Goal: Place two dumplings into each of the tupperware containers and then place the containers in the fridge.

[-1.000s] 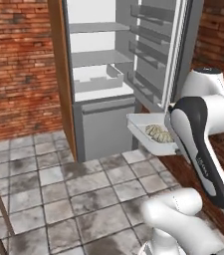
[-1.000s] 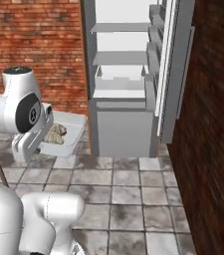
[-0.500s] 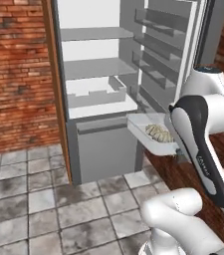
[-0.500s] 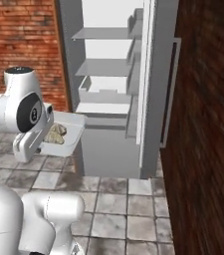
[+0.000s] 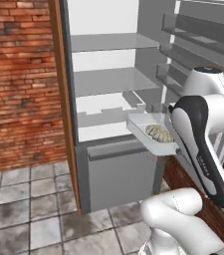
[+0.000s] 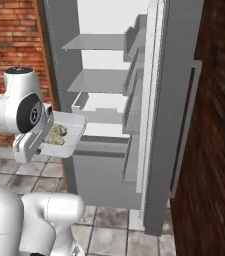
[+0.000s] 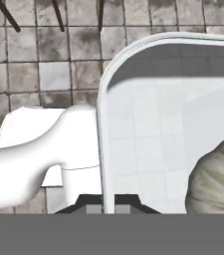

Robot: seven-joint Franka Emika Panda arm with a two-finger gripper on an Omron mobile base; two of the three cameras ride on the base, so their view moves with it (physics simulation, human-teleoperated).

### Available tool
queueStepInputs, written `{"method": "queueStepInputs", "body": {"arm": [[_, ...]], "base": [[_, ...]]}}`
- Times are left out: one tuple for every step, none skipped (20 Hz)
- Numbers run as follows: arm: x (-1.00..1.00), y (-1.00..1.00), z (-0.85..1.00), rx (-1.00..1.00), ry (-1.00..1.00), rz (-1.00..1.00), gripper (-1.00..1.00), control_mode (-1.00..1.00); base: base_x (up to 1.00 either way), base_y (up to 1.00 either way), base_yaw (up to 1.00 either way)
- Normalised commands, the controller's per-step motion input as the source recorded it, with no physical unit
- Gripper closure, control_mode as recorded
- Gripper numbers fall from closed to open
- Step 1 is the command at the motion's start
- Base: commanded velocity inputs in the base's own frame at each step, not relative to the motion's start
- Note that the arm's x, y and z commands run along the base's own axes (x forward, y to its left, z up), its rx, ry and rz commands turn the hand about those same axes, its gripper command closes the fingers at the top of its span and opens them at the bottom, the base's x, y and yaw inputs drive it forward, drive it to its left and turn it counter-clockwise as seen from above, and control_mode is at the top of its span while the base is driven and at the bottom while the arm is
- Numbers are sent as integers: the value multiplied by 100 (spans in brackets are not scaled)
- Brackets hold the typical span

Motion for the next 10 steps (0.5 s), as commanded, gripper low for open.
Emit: {"method": "queueStepInputs", "body": {"arm": [[0,0,0,0,0,0,100,100],[0,0,0,0,0,0,100,100],[0,0,0,0,0,0,100,100],[0,0,0,0,0,0,100,100],[0,0,0,0,0,0,100,100],[0,0,0,0,0,0,100,100],[0,0,0,0,0,0,100,100],[0,0,0,0,0,0,100,100],[0,0,0,0,0,0,100,100],[0,0,0,0,0,0,100,100]], "base": [[96,-14,0],[92,-14,0],[81,-18,0],[85,-9,0],[87,-11,-1],[86,-16,-2],[88,-14,-1],[94,-13,-1],[88,-17,-1],[84,-22,0]]}}
